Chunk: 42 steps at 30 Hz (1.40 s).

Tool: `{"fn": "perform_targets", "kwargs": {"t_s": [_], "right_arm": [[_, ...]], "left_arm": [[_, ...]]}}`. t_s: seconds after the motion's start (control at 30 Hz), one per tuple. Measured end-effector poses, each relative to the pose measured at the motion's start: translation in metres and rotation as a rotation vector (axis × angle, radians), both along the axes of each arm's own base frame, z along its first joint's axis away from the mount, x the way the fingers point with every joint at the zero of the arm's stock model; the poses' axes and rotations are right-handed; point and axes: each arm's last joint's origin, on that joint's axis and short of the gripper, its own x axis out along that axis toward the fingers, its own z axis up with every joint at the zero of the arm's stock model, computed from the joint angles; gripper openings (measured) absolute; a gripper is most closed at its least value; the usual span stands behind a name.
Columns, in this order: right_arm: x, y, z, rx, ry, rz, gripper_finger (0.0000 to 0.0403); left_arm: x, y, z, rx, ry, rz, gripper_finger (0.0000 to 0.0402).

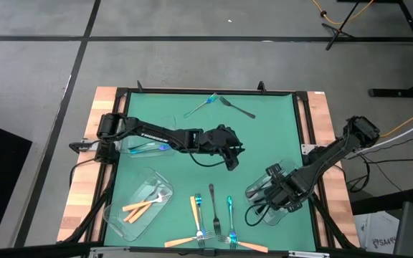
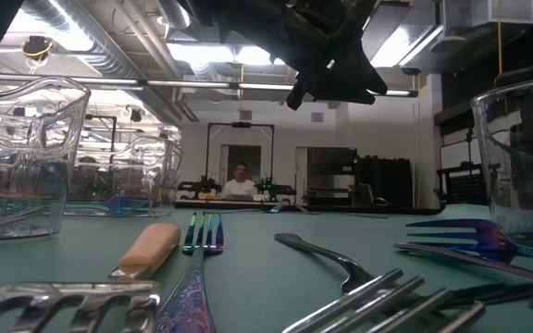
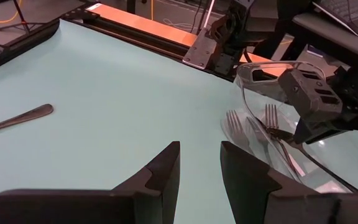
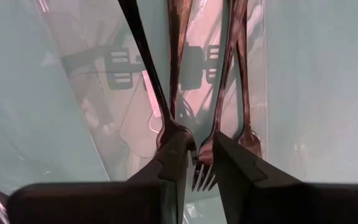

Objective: Sort silverware by color (type)
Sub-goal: Put the top yellow fork into the bottom left transparent bin

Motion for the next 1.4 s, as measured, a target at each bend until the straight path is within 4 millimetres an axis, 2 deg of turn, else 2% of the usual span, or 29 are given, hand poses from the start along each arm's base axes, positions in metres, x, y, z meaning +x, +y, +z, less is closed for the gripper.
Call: {"fn": "perform_targets", "kwargs": {"t_s": [0.2, 0.33, 0.53, 0.83, 1.13, 1.4], "right_arm": [[0.000, 0.000, 0.000, 0.000, 0.000, 0.000, 0.0069], [0.001, 0.000, 0.004, 0.000, 0.001, 0.000, 0.0069], [0.009, 0.007, 0.033, 0.033, -0.040, 0.000, 0.0069], [0.015, 0.011, 0.078, 0.040, -0.104, -0.001, 0.0069], [0.025, 0.013, 0.116, -0.005, -0.302, 0.016, 0.0069], [0.030, 0.013, 0.121, -0.089, -0.415, 0.052, 0.0069]], "left_arm": [[0.000, -0.005, 0.000, 0.050, 0.011, -0.034, 0.0108], [0.000, -0.017, 0.000, 0.125, 0.026, -0.116, 0.0108], [-0.010, -0.046, 0.017, 0.088, -0.001, -0.335, 0.0108], [-0.033, -0.081, 0.041, 0.078, 0.032, -0.445, 0.0108], [-0.056, -0.113, 0.032, 0.046, 0.222, -0.591, 0.0108], [-0.077, -0.136, 0.019, 0.049, 0.415, -0.668, 0.0108]]}}
